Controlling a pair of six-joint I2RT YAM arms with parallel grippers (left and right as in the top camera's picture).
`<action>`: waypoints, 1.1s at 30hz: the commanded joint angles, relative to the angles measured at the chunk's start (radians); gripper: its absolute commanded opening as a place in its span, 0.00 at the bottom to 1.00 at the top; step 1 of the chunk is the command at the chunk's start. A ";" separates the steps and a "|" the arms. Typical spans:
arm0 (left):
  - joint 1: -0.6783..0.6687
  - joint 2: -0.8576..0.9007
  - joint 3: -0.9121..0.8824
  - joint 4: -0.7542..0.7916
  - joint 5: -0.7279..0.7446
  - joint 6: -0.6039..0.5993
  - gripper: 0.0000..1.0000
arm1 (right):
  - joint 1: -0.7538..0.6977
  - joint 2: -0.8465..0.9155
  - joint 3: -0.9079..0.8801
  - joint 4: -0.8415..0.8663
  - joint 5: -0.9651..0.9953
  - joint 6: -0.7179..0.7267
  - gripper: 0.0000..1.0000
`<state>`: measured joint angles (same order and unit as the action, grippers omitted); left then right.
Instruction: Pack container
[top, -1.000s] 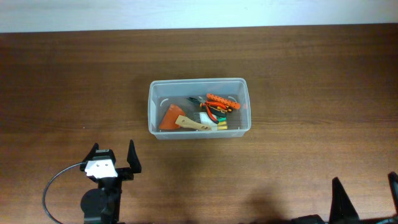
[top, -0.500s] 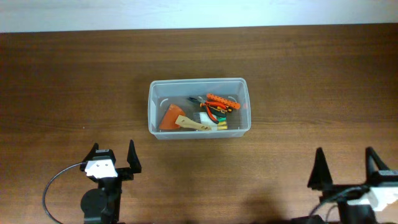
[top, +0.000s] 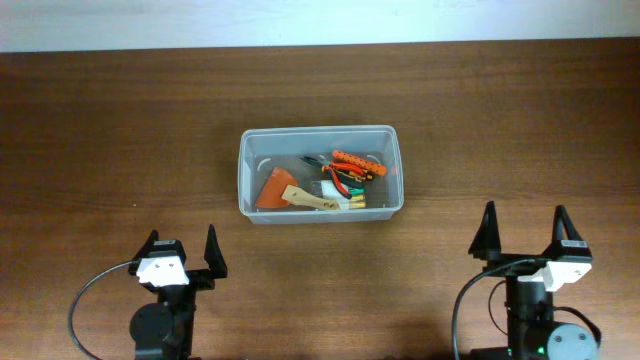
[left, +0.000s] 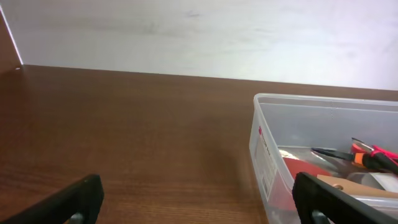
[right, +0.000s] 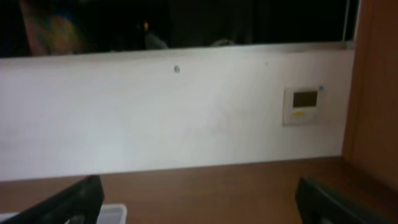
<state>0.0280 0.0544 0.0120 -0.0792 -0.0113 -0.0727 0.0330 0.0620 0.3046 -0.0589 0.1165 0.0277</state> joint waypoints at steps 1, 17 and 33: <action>-0.004 -0.001 -0.003 -0.004 -0.003 -0.002 0.99 | -0.008 -0.046 -0.074 0.067 0.015 0.011 0.99; -0.004 -0.001 -0.003 -0.004 -0.003 -0.002 0.99 | -0.007 -0.058 -0.205 0.213 0.000 0.011 0.99; -0.004 -0.001 -0.003 -0.004 -0.003 -0.002 0.99 | -0.007 -0.058 -0.299 0.188 -0.010 0.011 0.99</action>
<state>0.0280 0.0544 0.0120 -0.0792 -0.0113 -0.0727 0.0330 0.0154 0.0105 0.1570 0.1146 0.0273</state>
